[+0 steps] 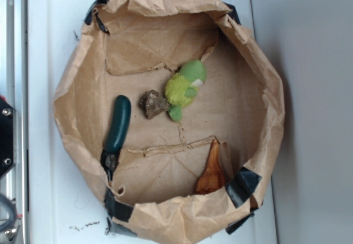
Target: Grab the shell.
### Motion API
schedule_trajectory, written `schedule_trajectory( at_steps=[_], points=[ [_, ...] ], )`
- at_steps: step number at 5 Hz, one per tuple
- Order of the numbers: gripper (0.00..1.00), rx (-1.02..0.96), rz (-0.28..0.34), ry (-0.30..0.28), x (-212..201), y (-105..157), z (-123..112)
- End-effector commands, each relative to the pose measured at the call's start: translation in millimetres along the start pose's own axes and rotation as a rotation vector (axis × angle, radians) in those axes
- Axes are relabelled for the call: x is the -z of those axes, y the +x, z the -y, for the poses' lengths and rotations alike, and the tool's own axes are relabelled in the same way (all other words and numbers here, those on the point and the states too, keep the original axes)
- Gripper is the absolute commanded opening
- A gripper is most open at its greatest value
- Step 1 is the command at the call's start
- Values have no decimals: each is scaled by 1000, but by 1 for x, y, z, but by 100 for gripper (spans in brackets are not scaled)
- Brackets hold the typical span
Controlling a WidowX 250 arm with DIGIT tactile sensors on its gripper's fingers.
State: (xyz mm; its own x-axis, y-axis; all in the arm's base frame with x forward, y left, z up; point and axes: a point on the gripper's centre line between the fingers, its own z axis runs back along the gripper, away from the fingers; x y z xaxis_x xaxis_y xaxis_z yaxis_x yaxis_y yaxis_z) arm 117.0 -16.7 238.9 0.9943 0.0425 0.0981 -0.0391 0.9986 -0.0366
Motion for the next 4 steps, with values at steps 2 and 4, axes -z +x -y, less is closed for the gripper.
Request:
schedule_trajectory(
  at_steps=[2,4],
  points=[
    [100,-133,23,76,14,48,31],
    [100,-542,-21,92,42,130,25]
  ],
)
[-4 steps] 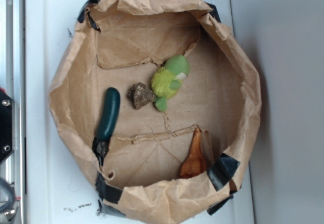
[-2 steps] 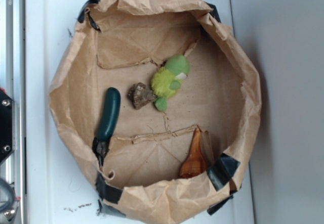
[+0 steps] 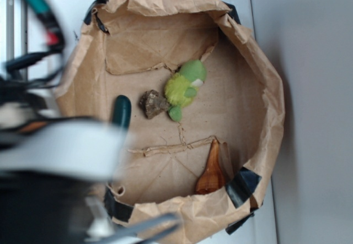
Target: Grab the shell.
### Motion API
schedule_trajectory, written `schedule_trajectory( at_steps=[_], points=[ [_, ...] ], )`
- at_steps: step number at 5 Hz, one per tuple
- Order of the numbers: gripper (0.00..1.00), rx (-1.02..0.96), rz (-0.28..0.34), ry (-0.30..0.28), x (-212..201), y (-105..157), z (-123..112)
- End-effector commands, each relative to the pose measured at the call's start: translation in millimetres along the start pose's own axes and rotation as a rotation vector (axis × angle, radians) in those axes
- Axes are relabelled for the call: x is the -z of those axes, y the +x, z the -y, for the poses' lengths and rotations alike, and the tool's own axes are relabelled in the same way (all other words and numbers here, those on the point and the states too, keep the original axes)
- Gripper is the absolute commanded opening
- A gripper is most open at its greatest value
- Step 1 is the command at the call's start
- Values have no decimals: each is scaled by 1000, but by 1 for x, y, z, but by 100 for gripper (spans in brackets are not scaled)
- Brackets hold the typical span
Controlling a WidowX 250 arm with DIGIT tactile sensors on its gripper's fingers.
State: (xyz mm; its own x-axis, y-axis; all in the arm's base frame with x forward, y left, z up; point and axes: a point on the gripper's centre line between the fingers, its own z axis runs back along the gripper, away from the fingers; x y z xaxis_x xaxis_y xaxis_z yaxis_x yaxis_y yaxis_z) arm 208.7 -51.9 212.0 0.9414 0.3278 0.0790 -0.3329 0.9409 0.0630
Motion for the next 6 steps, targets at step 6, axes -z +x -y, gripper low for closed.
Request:
schedule_trajectory(
  at_steps=[6],
  points=[
    [100,-464,157,-266,93,42,-13]
  ],
)
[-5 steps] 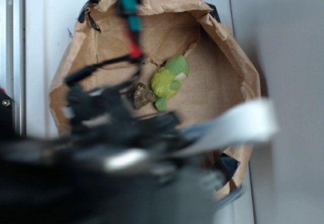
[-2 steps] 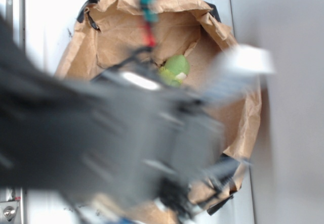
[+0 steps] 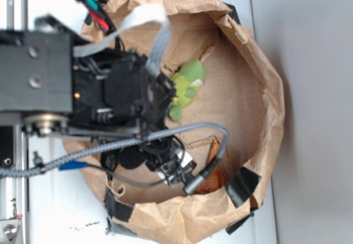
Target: Grab the shell.
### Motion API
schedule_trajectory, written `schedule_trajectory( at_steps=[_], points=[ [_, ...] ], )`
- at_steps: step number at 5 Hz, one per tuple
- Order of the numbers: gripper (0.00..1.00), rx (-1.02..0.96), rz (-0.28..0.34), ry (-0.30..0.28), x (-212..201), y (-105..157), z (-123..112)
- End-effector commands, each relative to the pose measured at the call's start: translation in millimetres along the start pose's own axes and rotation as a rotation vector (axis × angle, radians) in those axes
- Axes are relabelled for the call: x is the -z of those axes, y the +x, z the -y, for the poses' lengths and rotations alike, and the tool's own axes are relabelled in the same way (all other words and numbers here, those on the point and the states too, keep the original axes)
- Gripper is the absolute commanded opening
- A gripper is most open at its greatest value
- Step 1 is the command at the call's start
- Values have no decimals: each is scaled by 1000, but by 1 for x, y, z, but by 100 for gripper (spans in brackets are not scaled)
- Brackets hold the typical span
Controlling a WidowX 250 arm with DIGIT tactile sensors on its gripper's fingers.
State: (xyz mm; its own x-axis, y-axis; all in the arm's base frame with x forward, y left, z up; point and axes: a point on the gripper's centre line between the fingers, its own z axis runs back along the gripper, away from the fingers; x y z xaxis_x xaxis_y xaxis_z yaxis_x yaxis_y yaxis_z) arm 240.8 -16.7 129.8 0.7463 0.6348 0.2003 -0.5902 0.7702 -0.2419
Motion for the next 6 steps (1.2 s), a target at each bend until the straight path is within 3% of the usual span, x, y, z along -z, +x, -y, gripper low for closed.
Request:
schedule_trajectory(
  at_steps=[1,3,4,5,6],
  points=[
    [100,-283,6,34,27,0,19],
    [100,-478,60,89,53,3,52],
    [100,-527,76,96,63,18,61],
    [100,-535,88,122,71,-7,63],
    [100,-543,70,200,91,-15,62]
  ],
)
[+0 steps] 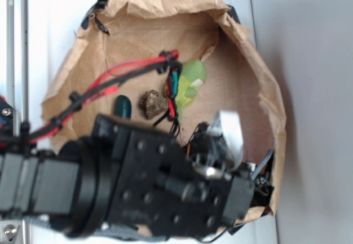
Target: Grab the shell.
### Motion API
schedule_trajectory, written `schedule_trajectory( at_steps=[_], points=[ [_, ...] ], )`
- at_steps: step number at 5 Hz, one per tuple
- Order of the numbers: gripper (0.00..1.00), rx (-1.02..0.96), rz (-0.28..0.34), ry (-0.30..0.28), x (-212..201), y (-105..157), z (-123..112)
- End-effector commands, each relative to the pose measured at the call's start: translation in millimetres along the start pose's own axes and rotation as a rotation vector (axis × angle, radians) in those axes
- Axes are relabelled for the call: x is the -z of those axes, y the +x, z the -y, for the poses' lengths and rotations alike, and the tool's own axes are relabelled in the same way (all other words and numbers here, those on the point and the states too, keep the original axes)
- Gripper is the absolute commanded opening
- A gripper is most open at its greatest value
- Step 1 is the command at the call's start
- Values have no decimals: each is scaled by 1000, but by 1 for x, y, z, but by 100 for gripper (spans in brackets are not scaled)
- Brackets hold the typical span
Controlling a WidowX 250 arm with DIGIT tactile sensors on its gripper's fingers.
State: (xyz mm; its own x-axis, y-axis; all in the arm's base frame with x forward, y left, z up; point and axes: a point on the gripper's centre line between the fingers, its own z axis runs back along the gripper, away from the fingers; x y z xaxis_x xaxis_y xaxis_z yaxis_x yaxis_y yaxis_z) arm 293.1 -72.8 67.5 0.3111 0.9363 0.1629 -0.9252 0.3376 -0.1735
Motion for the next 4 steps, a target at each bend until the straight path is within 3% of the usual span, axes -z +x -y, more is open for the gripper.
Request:
schedule_trajectory(
  at_steps=[1,3,4],
  points=[
    [100,17,28,72,22,-24,-9],
    [100,5,11,47,12,-24,-15],
    [0,-11,-10,38,19,-28,-14]
  ],
)
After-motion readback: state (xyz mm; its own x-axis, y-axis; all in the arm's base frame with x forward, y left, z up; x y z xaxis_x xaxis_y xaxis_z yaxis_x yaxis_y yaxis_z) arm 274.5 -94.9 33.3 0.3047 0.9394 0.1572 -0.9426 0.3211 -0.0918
